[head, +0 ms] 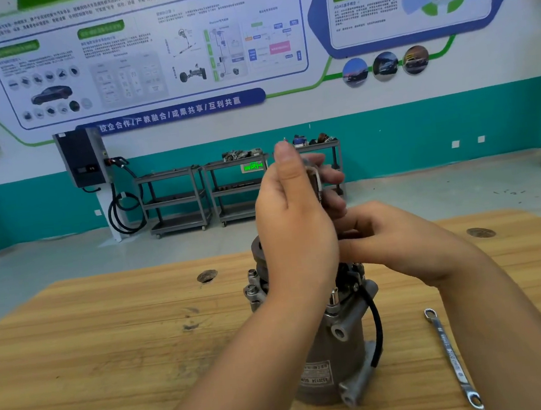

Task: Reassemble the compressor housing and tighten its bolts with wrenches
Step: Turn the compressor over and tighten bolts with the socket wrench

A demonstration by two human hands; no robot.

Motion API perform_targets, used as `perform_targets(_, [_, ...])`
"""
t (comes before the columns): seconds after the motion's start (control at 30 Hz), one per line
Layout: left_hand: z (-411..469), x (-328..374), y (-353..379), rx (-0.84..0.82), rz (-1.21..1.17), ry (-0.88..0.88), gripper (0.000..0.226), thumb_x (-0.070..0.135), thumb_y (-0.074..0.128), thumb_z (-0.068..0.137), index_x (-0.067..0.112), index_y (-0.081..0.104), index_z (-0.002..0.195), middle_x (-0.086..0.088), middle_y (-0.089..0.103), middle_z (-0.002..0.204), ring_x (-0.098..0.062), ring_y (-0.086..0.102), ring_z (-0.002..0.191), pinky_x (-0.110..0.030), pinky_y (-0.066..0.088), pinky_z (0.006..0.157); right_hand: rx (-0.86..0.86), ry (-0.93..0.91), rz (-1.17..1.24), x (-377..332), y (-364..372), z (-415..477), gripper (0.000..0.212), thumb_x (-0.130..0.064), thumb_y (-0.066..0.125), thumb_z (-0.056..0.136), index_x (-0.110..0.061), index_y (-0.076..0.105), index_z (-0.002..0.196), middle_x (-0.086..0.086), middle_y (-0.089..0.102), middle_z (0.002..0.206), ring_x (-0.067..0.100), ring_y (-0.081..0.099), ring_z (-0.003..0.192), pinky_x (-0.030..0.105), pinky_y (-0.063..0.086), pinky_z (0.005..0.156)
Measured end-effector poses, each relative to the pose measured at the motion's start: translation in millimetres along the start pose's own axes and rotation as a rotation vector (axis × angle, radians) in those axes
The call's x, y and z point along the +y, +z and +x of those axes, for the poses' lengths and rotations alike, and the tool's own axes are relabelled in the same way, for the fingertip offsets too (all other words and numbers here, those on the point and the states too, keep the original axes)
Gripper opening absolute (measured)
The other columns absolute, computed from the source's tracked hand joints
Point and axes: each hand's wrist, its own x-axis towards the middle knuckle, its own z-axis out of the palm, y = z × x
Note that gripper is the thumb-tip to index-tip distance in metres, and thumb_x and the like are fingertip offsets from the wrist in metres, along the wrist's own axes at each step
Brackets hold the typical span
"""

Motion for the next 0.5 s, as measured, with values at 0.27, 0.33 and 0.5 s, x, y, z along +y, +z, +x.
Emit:
perform_targets(0.27, [-9,-7,11,0.037,0.088,0.141,0.039,0.055,0.024,0.085,0.021,0.044,0.084,0.004,0.041,0.067,-0.008,0.039,0.057,-0.023,0.033,0.059,-0.026,-0.028,-0.043,-3,-5,-5,0.023,-0.028,0.058,0.080,-0.044,0.071,0.090,-0.012,0.072,0.091,0.002,0.066,0.088,0.023,0.054,0.078])
perform_targets(0.33, [-6,-8,9,0.043,0.036,0.123,0.044,0.058,0.023,0.086,0.020,0.043,0.080,0.004,0.039,0.064,-0.008,0.036,0.053,-0.022,0.031,0.055,0.022,-0.021,-0.027,-1,-8,-6,0.023,-0.030,0.057,0.081,-0.038,0.072,0.096,-0.012,0.072,0.099,0.003,0.064,0.098,0.027,0.051,0.086])
perform_targets(0.5, [8,-5,4,-0.016,-0.111,-0.035,0.045,0.054,0.025,0.092,0.016,0.042,0.074,0.010,0.032,0.048,-0.005,0.027,0.041,-0.016,0.024,0.037,0.150,-0.036,-0.004,0,-10,-6,0.021,-0.034,0.057,0.078,-0.040,0.073,0.090,-0.015,0.072,0.095,-0.002,0.063,0.094,0.008,0.046,0.076])
